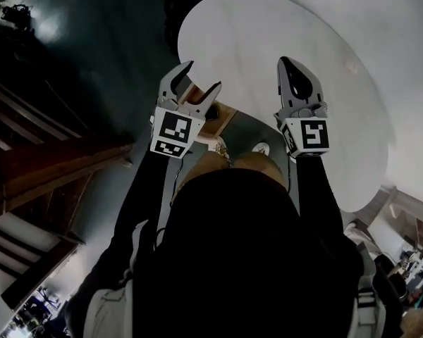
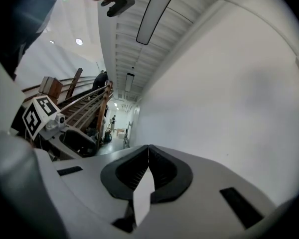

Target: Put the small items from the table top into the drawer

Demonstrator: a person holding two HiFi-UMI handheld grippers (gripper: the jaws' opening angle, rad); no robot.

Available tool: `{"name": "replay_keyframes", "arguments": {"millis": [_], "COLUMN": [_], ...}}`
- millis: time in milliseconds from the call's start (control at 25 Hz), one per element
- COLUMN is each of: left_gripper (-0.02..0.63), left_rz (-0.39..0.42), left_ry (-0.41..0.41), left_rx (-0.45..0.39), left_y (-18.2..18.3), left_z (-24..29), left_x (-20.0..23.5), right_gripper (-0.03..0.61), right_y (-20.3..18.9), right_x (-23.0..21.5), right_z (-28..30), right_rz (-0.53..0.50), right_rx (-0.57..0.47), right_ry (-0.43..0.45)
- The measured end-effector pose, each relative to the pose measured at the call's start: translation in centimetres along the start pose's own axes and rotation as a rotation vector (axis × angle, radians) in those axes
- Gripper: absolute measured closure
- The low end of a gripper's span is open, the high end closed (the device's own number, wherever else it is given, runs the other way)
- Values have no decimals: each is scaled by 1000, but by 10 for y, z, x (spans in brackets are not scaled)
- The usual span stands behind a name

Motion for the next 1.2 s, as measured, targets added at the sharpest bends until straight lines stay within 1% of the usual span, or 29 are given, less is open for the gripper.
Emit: {"name": "replay_keyframes", "arguments": {"millis": [120,240,320,360,600,760,1000,1200], "left_gripper": [290,296,340,351,351,351,351,351], "left_rz": [52,64,56,52,42,69,96,107], "left_ry": [11,42,58,57,3,-45,-128,-224], "left_rx": [-135,-260,-306,-314,-316,-308,-314,-324], "left_y": [51,84,94,97,111,123,149,170], "left_z": [-4,-9,-9,-7,17,39,88,133], "left_x": [-20,-27,-28,-29,-47,-69,-118,-174], "right_gripper": [552,552,551,552,552,552,552,552], "right_y": [12,21,20,17,5,1,-10,-24], "right_x": [-13,-20,-24,-26,-49,-75,-134,-180], "right_z": [-6,-10,-17,-21,-41,-58,-97,-139], "right_rz": [-6,-19,-36,-39,-18,-14,-13,-15], "right_rx": [-32,-55,-66,-70,-48,-39,-24,4], "right_ry": [-22,-45,-67,-79,-135,-181,-262,-322]}}
Point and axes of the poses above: the fingertips, and each gripper's own axes: z forward along the fingers, x to its left, y out of its top, the point moved 7 cm from there along -z, backward along the fingers, and after that the axes turned 7 degrees about -z, right-handed, at the moved point
